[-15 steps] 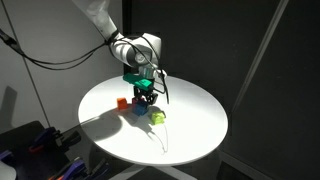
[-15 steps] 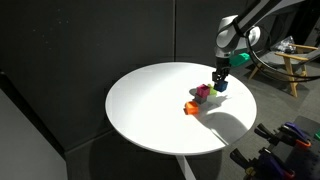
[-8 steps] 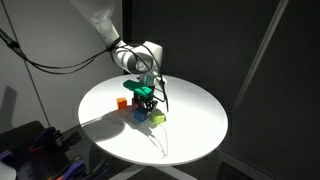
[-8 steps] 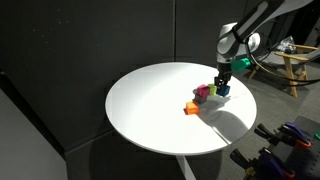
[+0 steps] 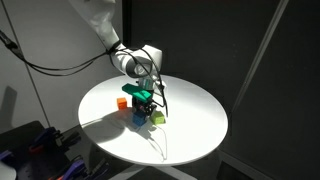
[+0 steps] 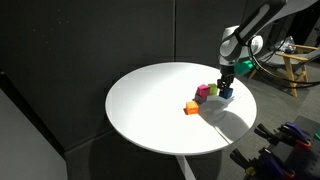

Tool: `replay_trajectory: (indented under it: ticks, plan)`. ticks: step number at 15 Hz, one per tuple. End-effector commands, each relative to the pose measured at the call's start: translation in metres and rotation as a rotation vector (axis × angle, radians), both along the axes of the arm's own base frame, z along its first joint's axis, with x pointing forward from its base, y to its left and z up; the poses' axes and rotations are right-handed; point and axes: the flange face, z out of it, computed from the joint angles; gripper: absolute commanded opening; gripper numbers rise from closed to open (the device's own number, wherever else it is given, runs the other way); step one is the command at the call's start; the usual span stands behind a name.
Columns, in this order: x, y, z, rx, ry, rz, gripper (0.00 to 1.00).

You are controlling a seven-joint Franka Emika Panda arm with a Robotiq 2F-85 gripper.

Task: Unstack the blocks and put them on the table

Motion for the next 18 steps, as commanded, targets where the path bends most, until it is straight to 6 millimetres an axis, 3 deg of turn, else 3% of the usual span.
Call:
replay_trajectory:
  ticks: [1,4,5,16,17,18]
  plan:
    - [-0.012,-0.006,0.007,0.001,-0.009,0.019,0.31]
    - [-0.013,-0.007,0.005,0.005,-0.002,0.018,0.31]
    - [-0.006,-0.003,-0.004,0.004,0.012,-0.001,0.56]
    - [-0.007,-0.003,-0.004,0.004,0.014,0.0,0.56]
    - [-0.007,-0.003,-0.004,0.004,0.014,0.0,0.31]
    - [-0.007,-0.003,-0.004,0.004,0.012,0.003,0.31]
